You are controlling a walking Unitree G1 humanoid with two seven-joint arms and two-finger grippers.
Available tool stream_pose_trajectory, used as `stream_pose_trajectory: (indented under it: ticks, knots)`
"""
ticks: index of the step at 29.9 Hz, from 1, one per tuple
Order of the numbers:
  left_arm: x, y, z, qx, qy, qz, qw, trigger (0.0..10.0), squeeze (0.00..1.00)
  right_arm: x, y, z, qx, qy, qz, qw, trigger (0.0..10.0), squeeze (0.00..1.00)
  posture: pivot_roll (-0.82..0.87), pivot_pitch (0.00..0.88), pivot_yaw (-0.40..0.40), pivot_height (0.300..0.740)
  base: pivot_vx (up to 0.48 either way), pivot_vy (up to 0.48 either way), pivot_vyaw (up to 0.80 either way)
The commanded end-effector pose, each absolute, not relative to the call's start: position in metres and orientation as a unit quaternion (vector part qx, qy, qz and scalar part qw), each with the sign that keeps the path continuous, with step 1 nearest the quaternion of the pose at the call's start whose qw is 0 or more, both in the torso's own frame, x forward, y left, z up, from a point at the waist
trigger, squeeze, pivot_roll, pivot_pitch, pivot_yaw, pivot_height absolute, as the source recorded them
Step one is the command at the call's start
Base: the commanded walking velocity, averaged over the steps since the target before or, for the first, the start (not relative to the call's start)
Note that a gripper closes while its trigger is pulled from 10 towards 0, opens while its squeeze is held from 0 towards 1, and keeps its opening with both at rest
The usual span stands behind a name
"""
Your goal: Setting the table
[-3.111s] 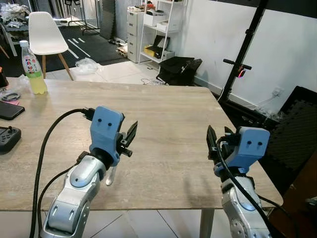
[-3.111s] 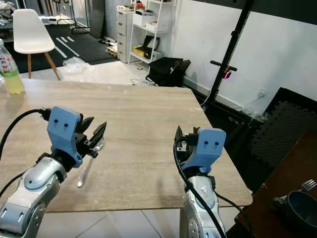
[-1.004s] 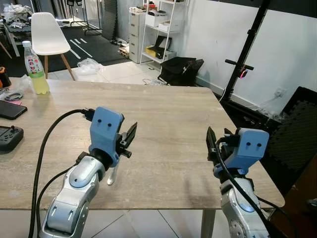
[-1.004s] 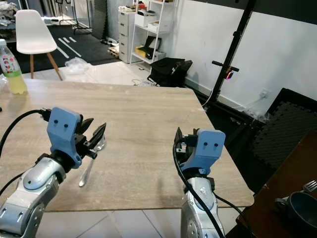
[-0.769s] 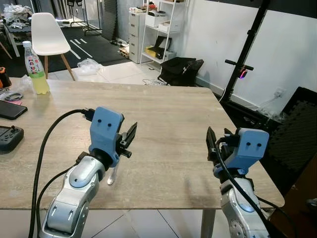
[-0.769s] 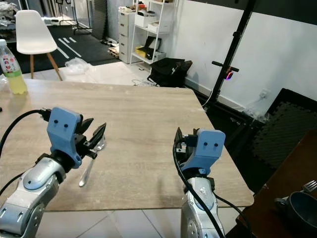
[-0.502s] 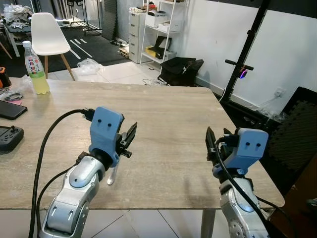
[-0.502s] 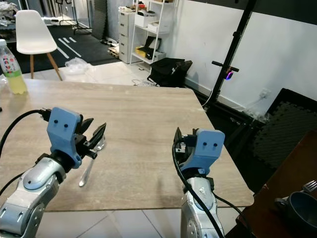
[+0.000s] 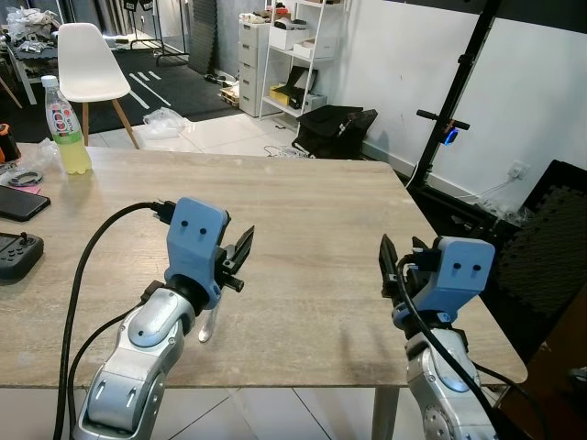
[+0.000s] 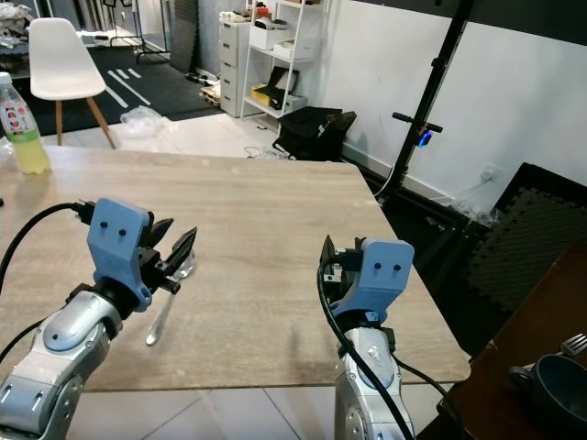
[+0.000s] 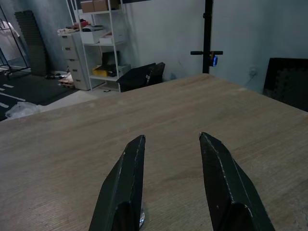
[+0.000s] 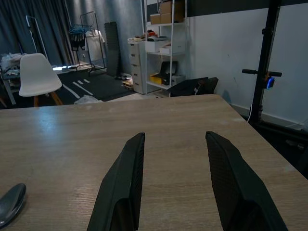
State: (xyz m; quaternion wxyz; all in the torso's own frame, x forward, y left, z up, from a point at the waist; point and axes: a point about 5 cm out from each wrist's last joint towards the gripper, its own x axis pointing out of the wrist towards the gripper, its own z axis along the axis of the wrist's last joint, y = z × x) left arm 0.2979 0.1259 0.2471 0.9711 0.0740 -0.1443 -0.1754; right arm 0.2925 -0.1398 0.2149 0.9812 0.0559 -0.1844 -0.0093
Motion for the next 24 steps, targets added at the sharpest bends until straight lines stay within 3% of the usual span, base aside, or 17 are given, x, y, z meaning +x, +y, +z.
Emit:
stream_pose_trajectory:
  ticks: [1, 15, 24]
  knots:
    - [0.297, 0.124, 0.245, 0.077, -0.142, -0.178, 0.971, 10.0, 0.00, 0.294, -0.141, 0.214, 0.053, -0.180, -0.012, 0.982, 10.0, 0.00, 0.13, 0.021, -0.016, 0.740, 0.000, 0.000, 0.00]
    - [0.302, 0.130, 0.237, 0.009, -0.102, -0.168, 0.980, 10.0, 0.00, 0.293, -0.144, 0.218, 0.052, -0.191, -0.020, 0.980, 10.0, 0.00, 0.09, 0.020, -0.013, 0.740, 0.000, 0.000, 0.00]
    - [0.305, 0.128, 0.234, 0.025, -0.091, -0.185, 0.978, 10.0, 0.00, 0.289, -0.149, 0.215, 0.056, -0.187, -0.033, 0.980, 10.0, 0.00, 0.08, 0.023, -0.002, 0.740, 0.000, 0.000, 0.00]
